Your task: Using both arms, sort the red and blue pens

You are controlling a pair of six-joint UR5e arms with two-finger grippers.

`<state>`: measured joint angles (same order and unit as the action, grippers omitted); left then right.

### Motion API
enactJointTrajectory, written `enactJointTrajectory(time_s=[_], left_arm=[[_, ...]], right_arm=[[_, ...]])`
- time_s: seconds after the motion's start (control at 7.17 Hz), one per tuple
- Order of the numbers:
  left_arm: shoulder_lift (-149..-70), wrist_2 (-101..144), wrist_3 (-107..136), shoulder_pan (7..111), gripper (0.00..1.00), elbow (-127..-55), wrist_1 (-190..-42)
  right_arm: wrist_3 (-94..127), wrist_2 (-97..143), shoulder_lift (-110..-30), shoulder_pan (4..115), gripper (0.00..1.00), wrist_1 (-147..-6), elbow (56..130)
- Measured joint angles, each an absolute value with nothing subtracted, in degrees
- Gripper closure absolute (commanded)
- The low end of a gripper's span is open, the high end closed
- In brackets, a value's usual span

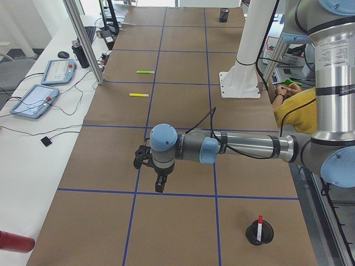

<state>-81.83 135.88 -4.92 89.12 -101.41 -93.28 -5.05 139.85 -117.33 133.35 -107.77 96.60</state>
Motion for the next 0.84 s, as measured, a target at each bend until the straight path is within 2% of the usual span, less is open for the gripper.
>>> enactJointTrajectory(time_s=[0.56, 0.84], left_arm=[[-81.8, 135.9, -4.9, 89.1, 0.0, -101.2, -93.2], [-81.8, 135.9, -4.9, 89.1, 0.0, -101.1, -93.2]], right_arm=[[1.5, 140.7, -114.6, 115.8, 0.0, -89.5, 96.6], [1.8, 140.7, -110.6, 107.5, 0.0, -85.6, 96.7]])
